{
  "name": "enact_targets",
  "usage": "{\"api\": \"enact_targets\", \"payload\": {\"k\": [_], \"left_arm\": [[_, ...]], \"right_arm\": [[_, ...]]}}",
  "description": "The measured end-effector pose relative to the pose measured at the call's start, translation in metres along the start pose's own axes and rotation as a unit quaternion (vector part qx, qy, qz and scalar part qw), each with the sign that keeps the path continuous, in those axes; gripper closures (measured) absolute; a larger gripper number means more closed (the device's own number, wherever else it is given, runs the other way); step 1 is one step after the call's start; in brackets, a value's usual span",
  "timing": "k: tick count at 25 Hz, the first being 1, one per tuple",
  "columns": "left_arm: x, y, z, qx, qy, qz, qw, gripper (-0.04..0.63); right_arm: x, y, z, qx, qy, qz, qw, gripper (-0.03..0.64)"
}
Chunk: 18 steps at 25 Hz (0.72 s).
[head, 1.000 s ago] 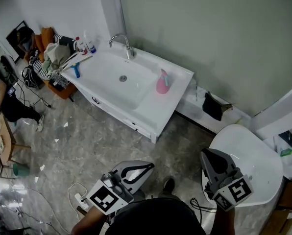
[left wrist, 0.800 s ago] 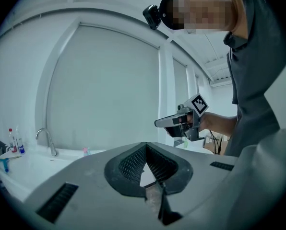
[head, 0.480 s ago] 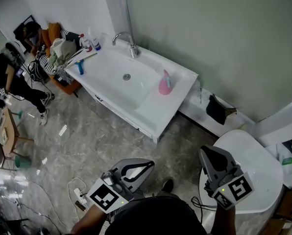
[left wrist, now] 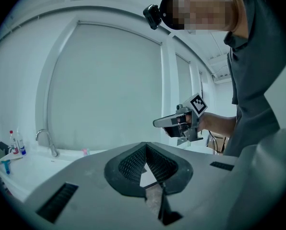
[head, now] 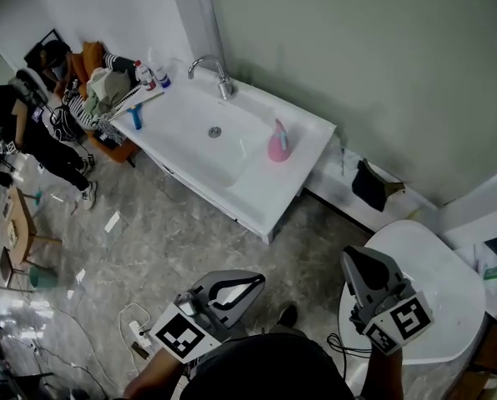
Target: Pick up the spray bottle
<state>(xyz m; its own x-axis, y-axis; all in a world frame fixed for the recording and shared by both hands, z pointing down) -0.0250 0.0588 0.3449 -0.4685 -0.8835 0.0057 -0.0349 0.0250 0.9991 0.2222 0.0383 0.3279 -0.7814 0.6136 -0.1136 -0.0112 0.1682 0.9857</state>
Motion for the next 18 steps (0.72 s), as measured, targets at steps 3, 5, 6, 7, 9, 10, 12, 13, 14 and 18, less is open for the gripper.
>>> {"api": "enact_targets", "payload": {"k": [3, 5, 6, 7, 9, 10, 12, 13, 14, 18], "left_arm": [[-0.004, -0.001, -0.007, -0.001, 0.008, 0.004, 1.0, 0.591], [-0.004, -0.001, -0.01, -0.003, 0.008, 0.007, 0.9999, 0.591], [-0.004, -0.001, -0.011, -0.004, 0.009, 0.006, 0.9999, 0.591], [-0.004, -0.001, -0.011, -0.003, 0.009, 0.005, 0.9999, 0.591], [-0.004, 0.001, -0.011, 0.0, 0.008, 0.009, 0.9999, 0.591], [-0.004, 0.002, -0.011, 0.002, 0.008, 0.011, 0.9999, 0.591], [-0.005, 0.004, -0.012, 0.005, 0.009, 0.014, 0.9998, 0.591], [-0.005, 0.006, -0.013, 0.008, 0.008, 0.018, 0.9998, 0.591], [-0.006, 0.007, -0.014, 0.011, 0.008, 0.021, 0.9997, 0.591], [-0.011, 0.014, -0.019, 0.017, 0.016, 0.02, 0.9995, 0.591]], "right_arm": [[-0.004, 0.002, 0.004, 0.0, 0.006, -0.007, 1.0, 0.607], [-0.005, 0.003, 0.006, 0.002, 0.007, -0.007, 1.0, 0.607], [-0.006, 0.004, 0.007, 0.003, 0.008, -0.009, 1.0, 0.607], [-0.006, 0.005, 0.007, 0.003, 0.009, -0.01, 1.0, 0.607], [-0.006, 0.007, 0.007, 0.005, 0.01, -0.013, 1.0, 0.607], [-0.006, 0.008, 0.008, 0.005, 0.01, -0.013, 1.0, 0.607], [-0.007, 0.009, 0.008, 0.007, 0.009, -0.015, 1.0, 0.607], [-0.008, 0.01, 0.009, 0.008, 0.008, -0.015, 1.0, 0.607], [-0.008, 0.011, 0.009, 0.009, 0.008, -0.016, 1.0, 0.607], [-0.008, 0.016, 0.01, 0.011, 0.009, -0.029, 0.999, 0.607]]}}
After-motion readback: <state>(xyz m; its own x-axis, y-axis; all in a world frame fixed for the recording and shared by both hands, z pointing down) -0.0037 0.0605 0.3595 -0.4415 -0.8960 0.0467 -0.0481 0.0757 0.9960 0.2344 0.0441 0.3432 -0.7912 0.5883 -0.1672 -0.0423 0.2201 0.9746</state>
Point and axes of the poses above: the fingertips, and each gripper's own axes: z backward along the fingers, x to its left, y out of its underside, the point moved 8 cm from there along z, backward along the fingers, and after that the axes turned 8 degrees about -x, right-handed, at the moved point
